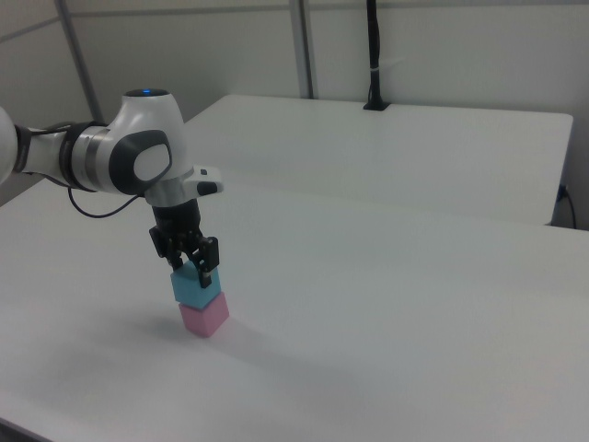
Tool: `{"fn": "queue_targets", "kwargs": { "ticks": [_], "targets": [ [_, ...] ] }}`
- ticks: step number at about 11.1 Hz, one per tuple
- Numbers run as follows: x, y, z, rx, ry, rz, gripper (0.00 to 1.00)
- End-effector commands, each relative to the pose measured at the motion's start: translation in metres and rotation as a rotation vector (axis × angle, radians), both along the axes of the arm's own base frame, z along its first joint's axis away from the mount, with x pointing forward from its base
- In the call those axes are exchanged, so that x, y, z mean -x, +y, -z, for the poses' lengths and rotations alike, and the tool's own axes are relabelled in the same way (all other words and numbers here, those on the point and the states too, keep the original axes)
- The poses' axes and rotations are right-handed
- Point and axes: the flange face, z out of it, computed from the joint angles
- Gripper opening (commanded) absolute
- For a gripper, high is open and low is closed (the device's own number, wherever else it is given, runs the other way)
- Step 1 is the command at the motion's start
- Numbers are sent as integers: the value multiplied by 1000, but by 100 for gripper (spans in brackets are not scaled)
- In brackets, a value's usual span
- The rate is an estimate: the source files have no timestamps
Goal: Put blue cube on pink cube
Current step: 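Lower the light-blue cube onto the top of the pink cube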
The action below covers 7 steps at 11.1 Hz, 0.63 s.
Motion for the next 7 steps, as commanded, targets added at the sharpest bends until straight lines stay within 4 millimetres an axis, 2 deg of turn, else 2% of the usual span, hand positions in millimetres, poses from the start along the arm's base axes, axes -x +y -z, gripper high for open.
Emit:
{"fn": "queue_targets", "kwargs": {
  "ticks": [1,4,6,7],
  "targets": [
    [3,-2,-2,16,-22,18,97],
    [3,-7,-9,17,-25,32,100],
    [-1,-20,-36,22,-20,120,100],
    [-3,-29,-59,20,-24,138,100]
  ]
}}
